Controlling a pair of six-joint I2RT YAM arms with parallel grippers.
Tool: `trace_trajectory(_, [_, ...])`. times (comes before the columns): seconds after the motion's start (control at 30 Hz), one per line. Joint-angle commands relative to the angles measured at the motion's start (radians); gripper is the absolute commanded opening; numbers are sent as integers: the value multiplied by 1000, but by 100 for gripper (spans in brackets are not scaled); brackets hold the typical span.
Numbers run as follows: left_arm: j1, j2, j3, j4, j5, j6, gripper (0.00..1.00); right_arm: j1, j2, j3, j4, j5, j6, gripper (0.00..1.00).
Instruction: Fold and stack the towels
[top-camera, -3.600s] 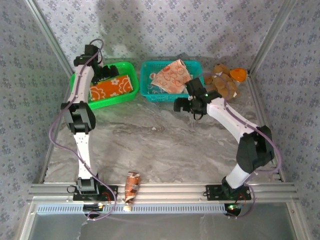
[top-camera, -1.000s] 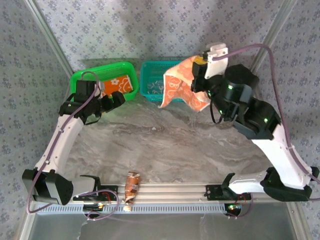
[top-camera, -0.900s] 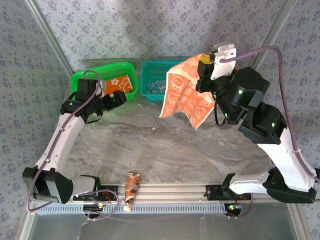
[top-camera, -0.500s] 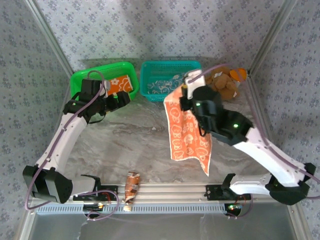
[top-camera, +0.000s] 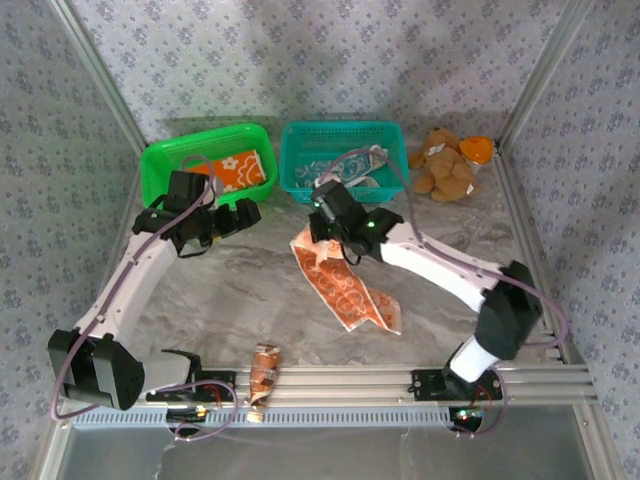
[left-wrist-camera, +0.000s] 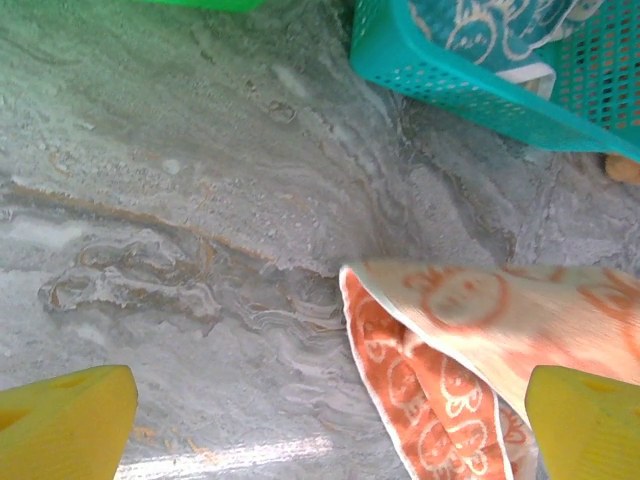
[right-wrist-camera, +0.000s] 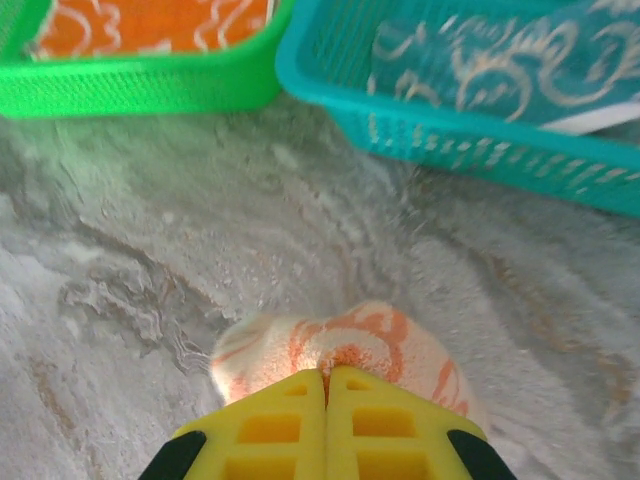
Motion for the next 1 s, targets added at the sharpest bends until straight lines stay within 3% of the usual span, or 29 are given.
trace_trajectory(0.0, [-5, -28, -18, -16, -4, 26, 99, -3, 106, 82, 11, -114, 22, 0])
trace_trajectory(0.2, [-5, -37, -74, -3, 10, 17, 99, -14, 309, 222, -11, -215, -4, 4])
trace_trajectory(0.23, [-6, -34, -83, 4, 12, 14, 99, -18, 343, 259, -20, -224, -11, 11])
trace_trajectory(0.3, [-9, -28, -103, 12, 12, 8, 99, -30, 407, 334, -35, -247, -19, 42])
trace_trajectory(0.43, [-23, -13, -138, 55, 4, 14, 97, -53, 478, 460, -86, -285, -21, 56])
trace_trajectory(0.63, [-65, 28, -187, 98, -67, 51, 85, -74, 378, 385, -58, -275, -28, 57])
trace_trajectory(0.8, [-64, 102, -207, 145, -147, 63, 62, -80, 271, 254, -34, -258, -26, 56])
trace_trajectory(0.97, [-65, 215, -207, 208, -188, 28, 53, -80, 182, 145, -12, -244, -10, 55])
